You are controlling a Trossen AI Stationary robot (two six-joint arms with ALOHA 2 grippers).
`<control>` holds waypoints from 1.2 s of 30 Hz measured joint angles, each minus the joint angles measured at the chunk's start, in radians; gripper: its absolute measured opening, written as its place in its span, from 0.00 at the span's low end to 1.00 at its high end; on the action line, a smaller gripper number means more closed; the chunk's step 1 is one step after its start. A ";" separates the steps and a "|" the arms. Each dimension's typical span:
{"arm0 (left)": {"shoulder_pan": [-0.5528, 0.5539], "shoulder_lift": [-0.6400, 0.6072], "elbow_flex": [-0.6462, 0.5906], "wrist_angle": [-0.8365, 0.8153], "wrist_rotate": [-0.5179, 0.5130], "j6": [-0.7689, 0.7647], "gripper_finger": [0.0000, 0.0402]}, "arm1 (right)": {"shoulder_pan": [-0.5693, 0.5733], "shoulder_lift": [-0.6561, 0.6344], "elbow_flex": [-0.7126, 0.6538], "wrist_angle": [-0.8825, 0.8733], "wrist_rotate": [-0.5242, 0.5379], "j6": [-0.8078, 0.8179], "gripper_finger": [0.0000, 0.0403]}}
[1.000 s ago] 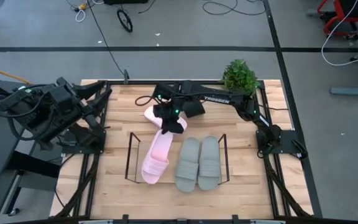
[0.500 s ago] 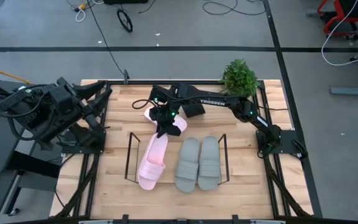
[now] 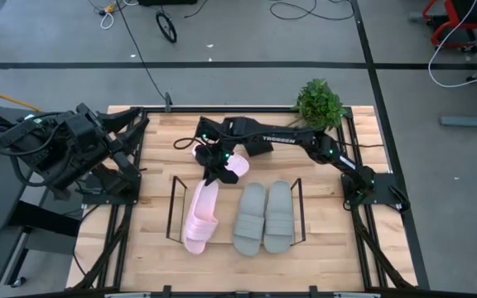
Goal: Pick and place slides into the shelf
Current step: Put the left pink slipper on the shelf
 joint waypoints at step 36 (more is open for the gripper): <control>0.000 0.000 0.000 0.000 0.000 -0.020 0.40 | 0.014 0.022 0.000 0.005 0.068 -0.057 0.13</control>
